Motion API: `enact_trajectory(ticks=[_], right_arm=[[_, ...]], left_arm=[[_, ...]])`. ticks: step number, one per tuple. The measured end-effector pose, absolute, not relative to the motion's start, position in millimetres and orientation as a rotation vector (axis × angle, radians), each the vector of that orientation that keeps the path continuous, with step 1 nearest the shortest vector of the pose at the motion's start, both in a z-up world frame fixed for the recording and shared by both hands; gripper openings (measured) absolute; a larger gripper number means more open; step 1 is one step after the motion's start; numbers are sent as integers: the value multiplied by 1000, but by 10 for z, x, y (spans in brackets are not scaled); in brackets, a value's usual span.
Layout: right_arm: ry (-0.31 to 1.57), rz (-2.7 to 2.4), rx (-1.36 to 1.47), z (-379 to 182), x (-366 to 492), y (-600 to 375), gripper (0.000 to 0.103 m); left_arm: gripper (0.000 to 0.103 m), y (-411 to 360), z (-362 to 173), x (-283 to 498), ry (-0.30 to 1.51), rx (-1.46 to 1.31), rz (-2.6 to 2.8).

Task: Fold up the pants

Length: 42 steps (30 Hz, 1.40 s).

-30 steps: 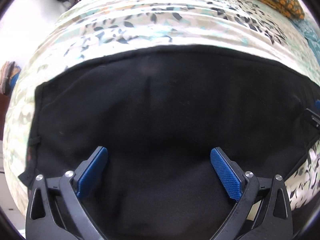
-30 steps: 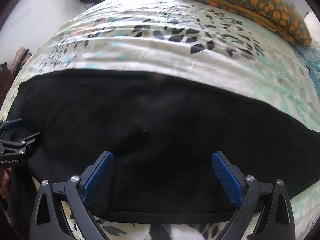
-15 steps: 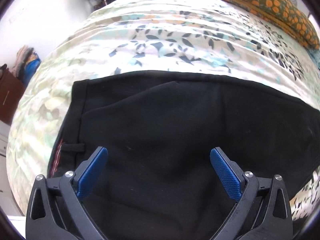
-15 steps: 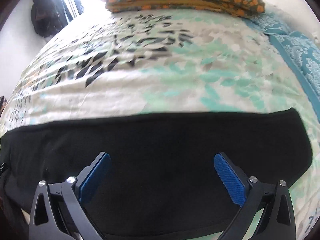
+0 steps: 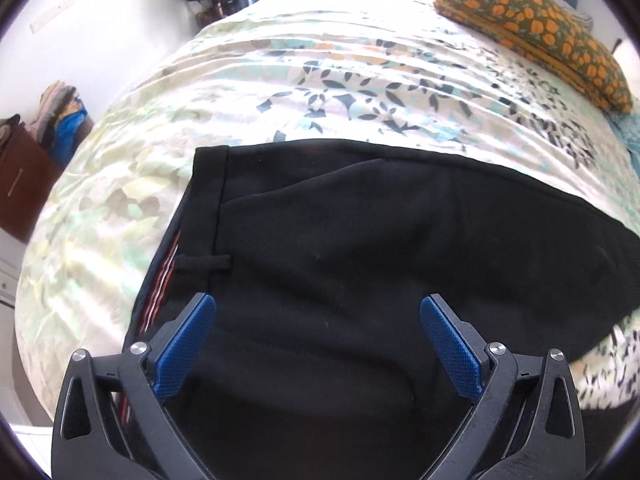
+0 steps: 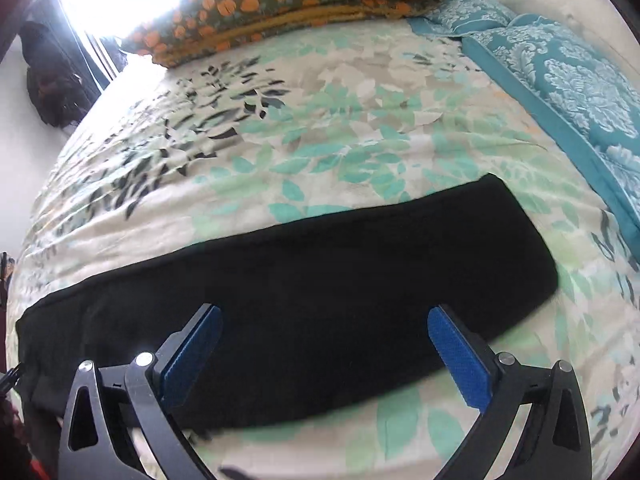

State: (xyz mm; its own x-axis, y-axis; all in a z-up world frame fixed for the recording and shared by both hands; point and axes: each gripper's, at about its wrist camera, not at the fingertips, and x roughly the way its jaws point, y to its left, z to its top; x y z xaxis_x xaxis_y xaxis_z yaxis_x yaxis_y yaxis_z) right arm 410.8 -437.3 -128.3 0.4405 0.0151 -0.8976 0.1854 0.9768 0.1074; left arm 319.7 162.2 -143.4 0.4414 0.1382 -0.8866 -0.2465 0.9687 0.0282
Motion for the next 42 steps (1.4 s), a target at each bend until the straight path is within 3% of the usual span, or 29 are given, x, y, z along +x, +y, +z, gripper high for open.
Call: enact_trajectory(ticks=[7,12,14,17,21,28,42], right_arm=[[1103,-213,200,-817,2035,-4116,103],[1227,-199,243,-1447,1134,-3650,103],[1304,-229,180,-1704,1119,-3512,103],[1145,-213,142,-1349,1112,-3314,102],[1099,-154,170,-1168,974,-2932,103],[1194,-38,-18,-1753,890,-2243,103],[1119,-1,-4,-1763,852,-2277,103]], left_arm=[[102,1186,-1376,2091,1111,-99,71],[103,903,-1869,1631,1168,5,77],[103,845,-1840,1554,1121,49,83],[102,917,-1673,1477,1094,2,76],[102,1147,-1635,1361,1079,-36,122],[103,1197,-1821,1394,1106,-9,138],[103,1155,-1863,1460,1116,15,171]])
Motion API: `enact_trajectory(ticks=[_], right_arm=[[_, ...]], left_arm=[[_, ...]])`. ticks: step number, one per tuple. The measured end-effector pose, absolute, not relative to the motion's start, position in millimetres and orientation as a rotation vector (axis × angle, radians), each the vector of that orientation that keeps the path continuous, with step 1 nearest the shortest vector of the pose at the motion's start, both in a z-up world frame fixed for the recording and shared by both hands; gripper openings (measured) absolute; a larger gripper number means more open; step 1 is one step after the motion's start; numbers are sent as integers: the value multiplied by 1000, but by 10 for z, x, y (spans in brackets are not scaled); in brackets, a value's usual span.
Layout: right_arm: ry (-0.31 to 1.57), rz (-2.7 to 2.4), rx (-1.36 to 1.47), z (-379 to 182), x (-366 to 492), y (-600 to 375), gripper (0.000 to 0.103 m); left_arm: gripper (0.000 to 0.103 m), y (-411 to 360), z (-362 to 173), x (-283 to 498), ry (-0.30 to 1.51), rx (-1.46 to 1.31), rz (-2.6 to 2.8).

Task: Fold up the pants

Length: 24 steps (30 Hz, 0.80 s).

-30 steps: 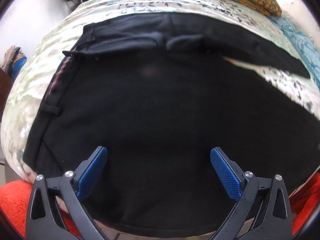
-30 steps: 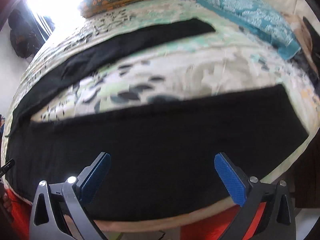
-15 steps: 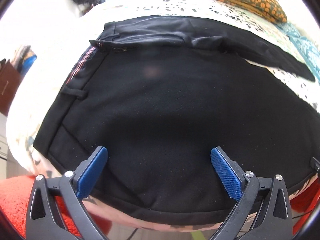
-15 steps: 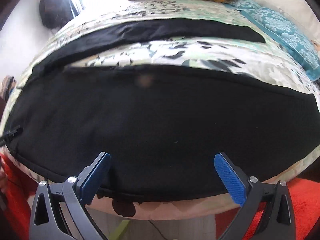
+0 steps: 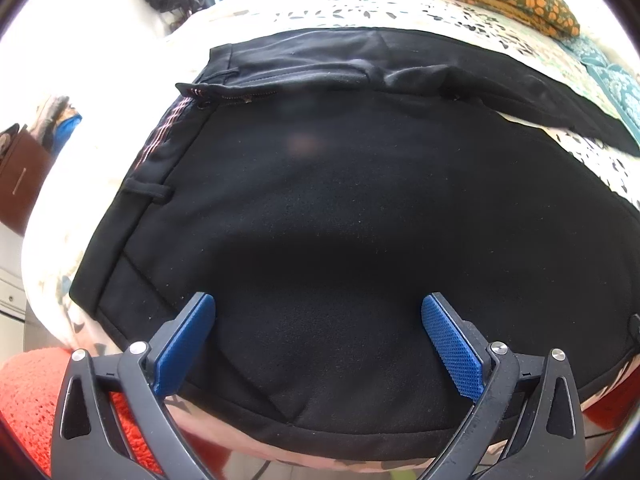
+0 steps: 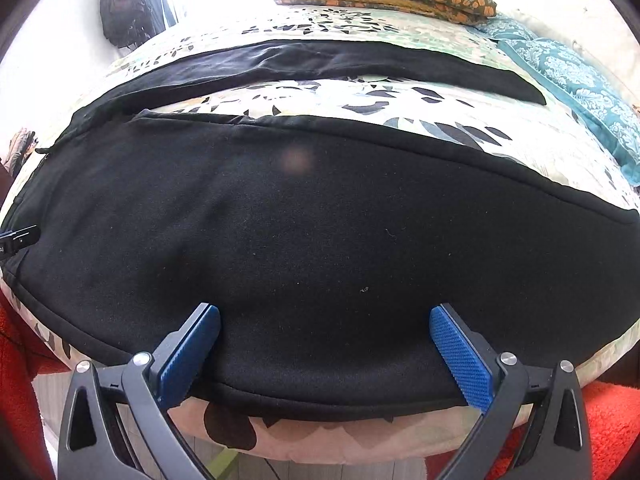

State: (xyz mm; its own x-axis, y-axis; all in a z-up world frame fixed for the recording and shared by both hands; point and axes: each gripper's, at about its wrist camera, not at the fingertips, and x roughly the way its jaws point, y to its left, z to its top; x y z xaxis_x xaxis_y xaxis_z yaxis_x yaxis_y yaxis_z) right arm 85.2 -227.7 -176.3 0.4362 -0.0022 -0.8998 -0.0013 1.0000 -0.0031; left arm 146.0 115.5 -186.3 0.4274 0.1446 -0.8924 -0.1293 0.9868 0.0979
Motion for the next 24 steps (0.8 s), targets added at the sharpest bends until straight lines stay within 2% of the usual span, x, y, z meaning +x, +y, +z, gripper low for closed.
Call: enact_trajectory(ticks=[12,14,17,24], right_arm=[[1117,-1,-2,-1723,833,-2278,103],[1127,5,24,-1640,849,-2322,103],[1033,-15,92,-1394,793,-2465,103],[1006,-137,310,-1294,887,-3037,103]], left_arm=[[103,1158,-1838,1448,1114,16,175],[102,1187,-1758,1443,1112,-20,172],[102,1199,-1548,1379,1043,-109,115],[102,768,-1204,1807,959,-58,-12]])
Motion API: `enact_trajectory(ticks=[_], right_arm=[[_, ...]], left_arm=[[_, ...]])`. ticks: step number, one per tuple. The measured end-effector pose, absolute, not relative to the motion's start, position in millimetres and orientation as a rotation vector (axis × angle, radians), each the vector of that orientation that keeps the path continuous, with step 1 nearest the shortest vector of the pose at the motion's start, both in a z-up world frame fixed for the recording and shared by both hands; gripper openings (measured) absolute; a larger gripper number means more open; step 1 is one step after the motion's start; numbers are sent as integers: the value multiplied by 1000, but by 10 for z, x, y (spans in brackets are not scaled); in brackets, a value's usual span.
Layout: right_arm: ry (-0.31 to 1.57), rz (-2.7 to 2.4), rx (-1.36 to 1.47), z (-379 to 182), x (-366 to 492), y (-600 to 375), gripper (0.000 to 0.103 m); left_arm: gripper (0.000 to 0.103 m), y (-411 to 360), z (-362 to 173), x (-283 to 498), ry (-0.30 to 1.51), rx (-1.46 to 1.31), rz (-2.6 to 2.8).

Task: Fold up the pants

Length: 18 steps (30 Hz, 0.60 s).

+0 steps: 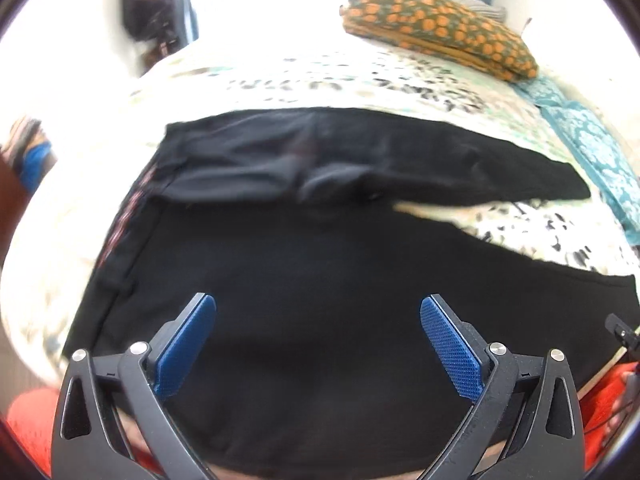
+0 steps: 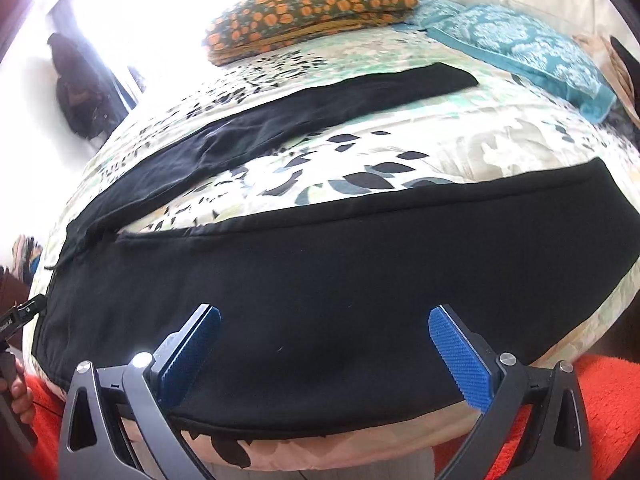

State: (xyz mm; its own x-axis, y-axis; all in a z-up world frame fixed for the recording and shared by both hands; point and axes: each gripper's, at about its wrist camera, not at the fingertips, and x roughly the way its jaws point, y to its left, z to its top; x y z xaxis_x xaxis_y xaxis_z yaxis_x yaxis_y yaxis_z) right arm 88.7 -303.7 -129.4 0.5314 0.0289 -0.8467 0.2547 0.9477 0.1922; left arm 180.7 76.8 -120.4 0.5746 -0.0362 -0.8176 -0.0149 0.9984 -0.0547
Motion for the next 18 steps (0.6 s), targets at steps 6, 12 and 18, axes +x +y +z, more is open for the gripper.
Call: enact_trajectory(ticks=[6,12,18], right_arm=[[993,-135,296,-1042,1437,-3601,103],[990,-202,209,-872,2628,-4712,103],[1093,-271,319,-1165,4033,-5820,103]], left_arm=[[102,498,-1397,2662,977,0,2],[103,472,-1985,3087,999,126,126],[103,447,-2025,2953,918,163,154]])
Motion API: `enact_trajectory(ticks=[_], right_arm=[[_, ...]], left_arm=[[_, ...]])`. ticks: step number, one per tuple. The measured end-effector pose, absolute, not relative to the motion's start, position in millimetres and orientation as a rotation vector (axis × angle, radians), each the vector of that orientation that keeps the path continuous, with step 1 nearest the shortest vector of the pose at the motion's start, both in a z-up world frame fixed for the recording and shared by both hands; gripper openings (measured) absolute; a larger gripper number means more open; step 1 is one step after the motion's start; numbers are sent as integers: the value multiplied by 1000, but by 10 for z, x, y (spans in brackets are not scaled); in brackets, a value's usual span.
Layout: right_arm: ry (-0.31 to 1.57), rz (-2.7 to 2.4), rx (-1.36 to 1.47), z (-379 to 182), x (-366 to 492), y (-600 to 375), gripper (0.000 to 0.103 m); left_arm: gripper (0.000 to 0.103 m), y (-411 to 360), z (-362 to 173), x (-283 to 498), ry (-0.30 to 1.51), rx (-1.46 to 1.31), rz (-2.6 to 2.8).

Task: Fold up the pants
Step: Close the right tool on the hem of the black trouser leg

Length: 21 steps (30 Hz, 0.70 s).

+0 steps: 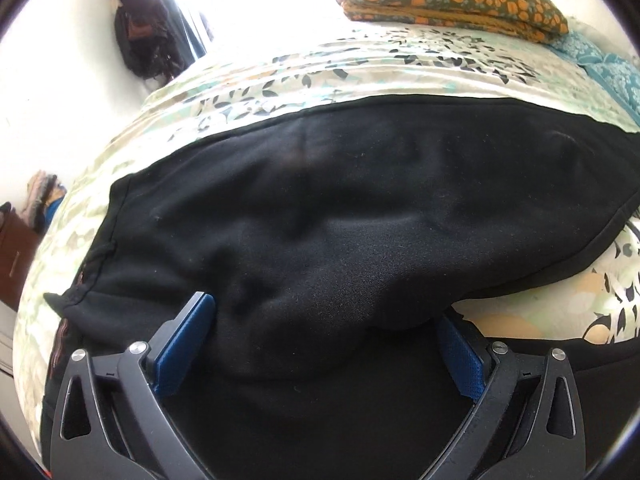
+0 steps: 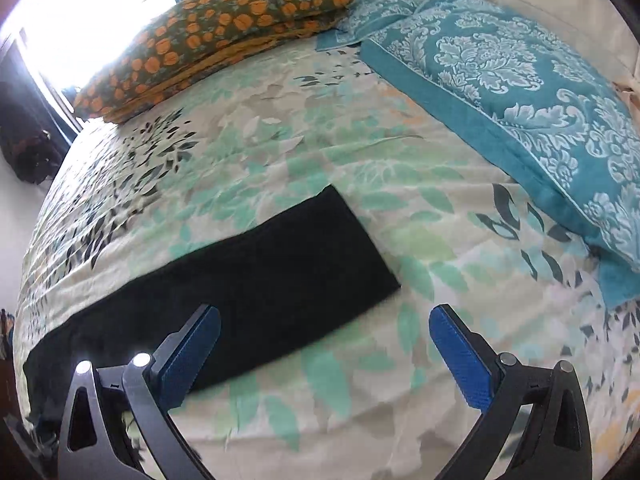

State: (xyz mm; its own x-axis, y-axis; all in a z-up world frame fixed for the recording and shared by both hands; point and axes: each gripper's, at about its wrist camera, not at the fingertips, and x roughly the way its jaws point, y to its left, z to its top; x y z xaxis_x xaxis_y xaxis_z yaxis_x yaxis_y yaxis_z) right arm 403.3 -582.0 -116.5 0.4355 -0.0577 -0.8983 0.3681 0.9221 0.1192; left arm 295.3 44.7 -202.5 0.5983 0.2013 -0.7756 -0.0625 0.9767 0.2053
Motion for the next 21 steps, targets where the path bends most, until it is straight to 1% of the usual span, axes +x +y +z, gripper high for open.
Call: enact_trajectory(ticks=[5,8,10,11,12,13,14,15,16,19,21], right_arm=[[1143,-306,263,-1580,4821,-5907,103],[1180,-348,175,-1817,5092,-5893,103],[1193,-356,192,-1915,5173,-5950,102],[1194,-348,226,-1943,5180,-5996,97],[1196,-325,274,-1959,5164,-6036,59],[1202,-310,302,-1965,5142,-6049,14],[1196,-326,284,-1915,5087,-6033,13],[1166,-307,282,-1818,5010,-5994,9],[1130,-274,270,-1687,4914,-5928,8],[1035,-165,264,-1207,4452,-5646,7],[973,-96,233,-878,3987,-5413,7]], left_arm=[[102,454,-2059,2988,896,175,164],[102,441,-2077,3017,885,178,167],[103,431,-2078,3003,881,179,169],[102,429,-2078,3001,880,179,170],[103,425,-2079,3002,879,180,171],[103,424,-2078,3004,880,181,171],[102,423,-2078,3004,880,182,172],[102,422,-2078,3005,881,183,172],[102,423,-2078,3011,883,184,172],[103,413,-2076,3016,886,191,176],[103,399,-2070,3022,889,203,181]])
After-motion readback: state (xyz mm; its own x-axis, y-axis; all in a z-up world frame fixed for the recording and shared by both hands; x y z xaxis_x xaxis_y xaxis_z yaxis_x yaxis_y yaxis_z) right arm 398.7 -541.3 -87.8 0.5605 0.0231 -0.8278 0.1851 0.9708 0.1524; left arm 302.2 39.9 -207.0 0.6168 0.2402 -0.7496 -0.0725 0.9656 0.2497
